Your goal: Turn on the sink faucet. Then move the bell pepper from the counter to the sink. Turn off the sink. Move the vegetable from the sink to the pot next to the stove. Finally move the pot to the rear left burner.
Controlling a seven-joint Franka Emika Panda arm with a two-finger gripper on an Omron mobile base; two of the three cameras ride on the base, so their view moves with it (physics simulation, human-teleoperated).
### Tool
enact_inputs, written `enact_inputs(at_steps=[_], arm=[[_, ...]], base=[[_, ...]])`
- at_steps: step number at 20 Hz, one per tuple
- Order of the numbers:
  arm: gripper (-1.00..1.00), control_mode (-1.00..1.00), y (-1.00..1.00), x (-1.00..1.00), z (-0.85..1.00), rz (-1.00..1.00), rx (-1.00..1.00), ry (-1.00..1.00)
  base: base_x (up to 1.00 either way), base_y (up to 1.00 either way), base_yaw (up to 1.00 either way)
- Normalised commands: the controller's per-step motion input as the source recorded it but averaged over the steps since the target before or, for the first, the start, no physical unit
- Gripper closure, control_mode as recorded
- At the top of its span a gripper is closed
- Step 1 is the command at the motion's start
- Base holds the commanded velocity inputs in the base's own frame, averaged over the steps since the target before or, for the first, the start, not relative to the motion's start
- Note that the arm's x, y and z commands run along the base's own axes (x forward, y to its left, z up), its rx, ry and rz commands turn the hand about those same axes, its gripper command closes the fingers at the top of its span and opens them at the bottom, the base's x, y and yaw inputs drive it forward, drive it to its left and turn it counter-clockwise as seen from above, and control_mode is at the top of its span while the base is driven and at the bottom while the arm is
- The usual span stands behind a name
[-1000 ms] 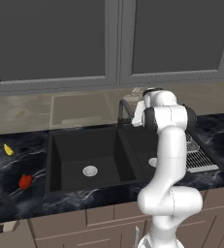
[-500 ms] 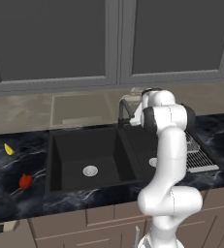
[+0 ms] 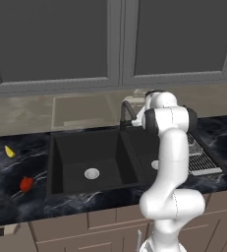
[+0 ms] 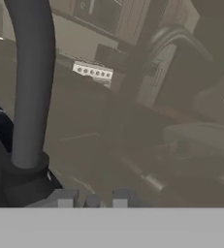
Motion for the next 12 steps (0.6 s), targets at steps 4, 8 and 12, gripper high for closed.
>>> enact_inputs(at_steps=[4,8,12], arm=[[1.0,-1.0,-0.63,0.0,-0.48,0.0,0.04,0.0],[1.0,-1.0,-0.63,0.0,-0.55,0.0,0.03,0.0],[1.0,-1.0,-0.63,0.0,-0.63,0.0,0.02,0.0]], base=[[0.0,0.0,0.0],[0.0,0.0,0.0],[0.0,0.0,0.0]])
